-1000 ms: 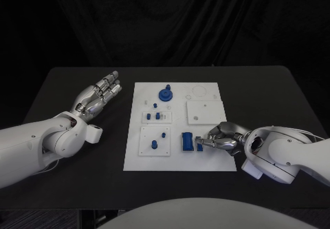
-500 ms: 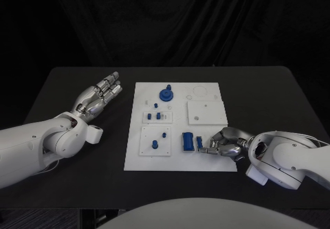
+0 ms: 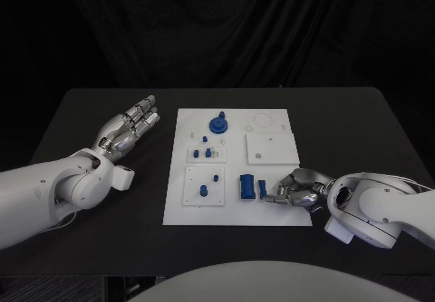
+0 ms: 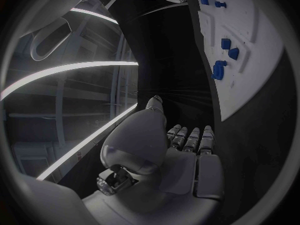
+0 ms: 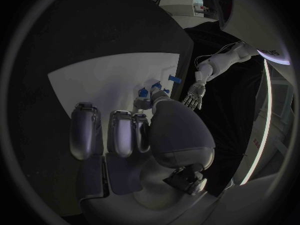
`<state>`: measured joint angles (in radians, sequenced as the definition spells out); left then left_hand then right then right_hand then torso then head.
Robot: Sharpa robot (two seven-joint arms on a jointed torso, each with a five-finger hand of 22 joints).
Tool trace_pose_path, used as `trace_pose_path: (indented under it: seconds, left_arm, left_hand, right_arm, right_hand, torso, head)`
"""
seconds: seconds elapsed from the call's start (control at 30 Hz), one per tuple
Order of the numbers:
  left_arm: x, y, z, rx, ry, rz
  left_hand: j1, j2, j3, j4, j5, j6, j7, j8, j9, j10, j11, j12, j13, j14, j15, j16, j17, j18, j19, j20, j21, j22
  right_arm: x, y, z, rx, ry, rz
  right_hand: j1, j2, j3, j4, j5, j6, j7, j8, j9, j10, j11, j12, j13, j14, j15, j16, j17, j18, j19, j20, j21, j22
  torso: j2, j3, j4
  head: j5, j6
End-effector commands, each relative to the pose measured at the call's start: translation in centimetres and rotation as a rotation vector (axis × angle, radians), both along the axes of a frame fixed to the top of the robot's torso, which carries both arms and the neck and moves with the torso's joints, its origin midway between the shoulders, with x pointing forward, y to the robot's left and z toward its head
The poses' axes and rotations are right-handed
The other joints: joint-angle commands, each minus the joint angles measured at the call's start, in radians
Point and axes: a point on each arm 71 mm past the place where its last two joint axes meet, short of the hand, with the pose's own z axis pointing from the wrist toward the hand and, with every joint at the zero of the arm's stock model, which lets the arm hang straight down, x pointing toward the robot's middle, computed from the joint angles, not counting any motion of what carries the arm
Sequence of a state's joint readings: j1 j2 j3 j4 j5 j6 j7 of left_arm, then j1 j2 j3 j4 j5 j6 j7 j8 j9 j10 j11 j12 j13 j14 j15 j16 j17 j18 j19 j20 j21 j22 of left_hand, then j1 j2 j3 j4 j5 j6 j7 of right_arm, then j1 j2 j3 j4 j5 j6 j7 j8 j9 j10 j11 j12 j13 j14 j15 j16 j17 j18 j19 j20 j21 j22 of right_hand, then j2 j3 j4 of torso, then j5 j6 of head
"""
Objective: Assemble the parts on the task board
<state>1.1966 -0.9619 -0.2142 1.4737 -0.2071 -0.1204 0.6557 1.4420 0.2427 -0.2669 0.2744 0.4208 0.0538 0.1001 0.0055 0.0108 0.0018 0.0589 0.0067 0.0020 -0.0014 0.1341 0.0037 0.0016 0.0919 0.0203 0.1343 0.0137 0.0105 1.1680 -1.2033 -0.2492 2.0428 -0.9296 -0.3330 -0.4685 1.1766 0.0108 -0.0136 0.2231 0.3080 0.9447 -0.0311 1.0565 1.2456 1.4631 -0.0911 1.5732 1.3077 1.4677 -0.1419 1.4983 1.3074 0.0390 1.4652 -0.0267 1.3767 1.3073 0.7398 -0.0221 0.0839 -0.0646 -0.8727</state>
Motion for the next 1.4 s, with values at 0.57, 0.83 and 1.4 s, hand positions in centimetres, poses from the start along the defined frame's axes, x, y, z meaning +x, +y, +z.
trace_pose_path:
  seconds: [0.57,0.83,1.4]
  left_arm:
    - [-0.1,-0.1,0.0,-0.009,-0.001,-0.006]
    - [-0.1,-0.1,0.0,-0.009,0.001,-0.007]
    - [-0.1,-0.2,0.0,-0.010,0.003,-0.011]
  left_hand:
    - [0.011,-0.003,0.007,0.002,0.004,0.002,0.008,0.006,0.001,0.001,0.007,-0.006,-0.001,0.001,0.009,-0.004,-0.002,-0.020,0.000,0.010,0.004,0.001]
    - [0.011,-0.004,0.007,0.002,0.005,0.002,0.009,0.006,0.001,0.001,0.008,-0.006,-0.001,0.001,0.010,-0.004,-0.002,-0.020,0.000,0.010,0.004,0.001]
    - [0.012,-0.004,0.007,0.001,0.006,0.003,0.010,0.007,0.001,0.002,0.009,-0.006,-0.001,0.001,0.011,-0.004,-0.002,-0.020,0.000,0.011,0.004,0.002]
  right_arm:
    - [0.3,-0.3,-0.4,-0.012,0.010,-0.008]
    - [0.8,-0.5,-0.7,-0.022,0.008,-0.020]
    - [1.4,0.0,-1.4,-0.038,0.048,-0.014]
  right_hand:
    - [-0.007,0.026,-0.007,0.018,-0.017,0.017,0.000,0.014,0.005,0.108,-0.002,-0.002,0.263,0.070,-0.002,-0.001,0.076,0.008,0.032,-0.003,0.004,0.201]
    - [0.000,0.039,-0.003,0.022,-0.023,0.022,-0.001,0.017,0.007,0.108,-0.002,-0.002,0.263,0.070,-0.002,0.000,0.077,0.008,0.033,-0.003,0.005,0.202]
    - [0.047,0.053,0.007,0.009,-0.038,0.027,-0.003,0.024,0.013,0.108,-0.005,-0.002,0.263,0.069,-0.004,-0.002,0.074,0.008,0.032,-0.004,0.002,0.201]
  torso:
    - [0.000,0.0003,-0.0002]
    - [0.000,0.0002,-0.0001]
    - [0.000,0.0001,0.0001]
  head:
    - [0.004,0.000]
    - [0.005,0.000]
    - [0.006,0.000]
